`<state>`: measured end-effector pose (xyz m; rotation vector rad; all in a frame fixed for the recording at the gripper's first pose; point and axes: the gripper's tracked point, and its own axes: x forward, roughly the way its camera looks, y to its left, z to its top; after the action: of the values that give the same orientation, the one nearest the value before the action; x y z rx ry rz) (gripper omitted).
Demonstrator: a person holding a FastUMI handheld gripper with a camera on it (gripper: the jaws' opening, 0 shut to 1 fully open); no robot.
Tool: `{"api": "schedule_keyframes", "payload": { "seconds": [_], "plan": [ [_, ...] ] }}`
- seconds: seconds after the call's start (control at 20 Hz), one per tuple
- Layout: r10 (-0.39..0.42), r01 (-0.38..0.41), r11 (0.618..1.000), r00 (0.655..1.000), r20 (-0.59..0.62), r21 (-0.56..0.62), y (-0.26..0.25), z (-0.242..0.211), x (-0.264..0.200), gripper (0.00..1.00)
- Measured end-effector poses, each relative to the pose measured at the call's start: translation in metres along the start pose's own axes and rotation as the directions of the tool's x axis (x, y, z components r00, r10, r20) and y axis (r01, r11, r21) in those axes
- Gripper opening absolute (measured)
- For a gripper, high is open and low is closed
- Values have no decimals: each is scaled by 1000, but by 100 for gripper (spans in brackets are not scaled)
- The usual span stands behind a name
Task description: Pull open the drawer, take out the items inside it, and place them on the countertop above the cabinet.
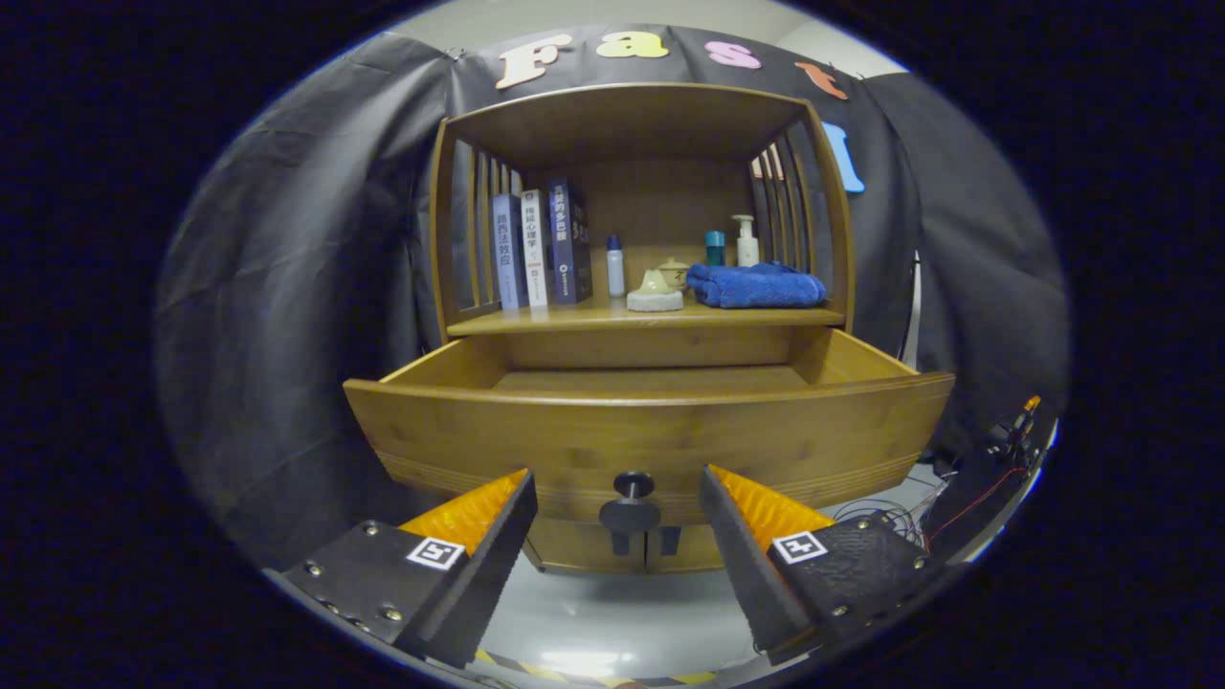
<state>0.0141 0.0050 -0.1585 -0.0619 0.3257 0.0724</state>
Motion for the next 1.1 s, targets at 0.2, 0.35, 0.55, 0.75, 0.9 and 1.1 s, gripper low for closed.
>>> {"api": "schedule_keyframes", "payload": {
  "seconds": [0.2,0.35,0.55,0.75,0.9,1.1],
  "plan": [
    [4,-4,1000,1000,-22,-11,6,-11,9,100],
    [3,-3,1000,999,-43,-21,8,-21,15,100],
    [-20,18,999,999,-51,-33,2,-27,25,100],
    [-42,41,999,997,-66,-17,-2,-34,36,100],
    [-32,33,999,997,-73,20,4,-35,44,100],
    [-80,82,996,995,-62,29,0,-35,52,100]
  ]
}}
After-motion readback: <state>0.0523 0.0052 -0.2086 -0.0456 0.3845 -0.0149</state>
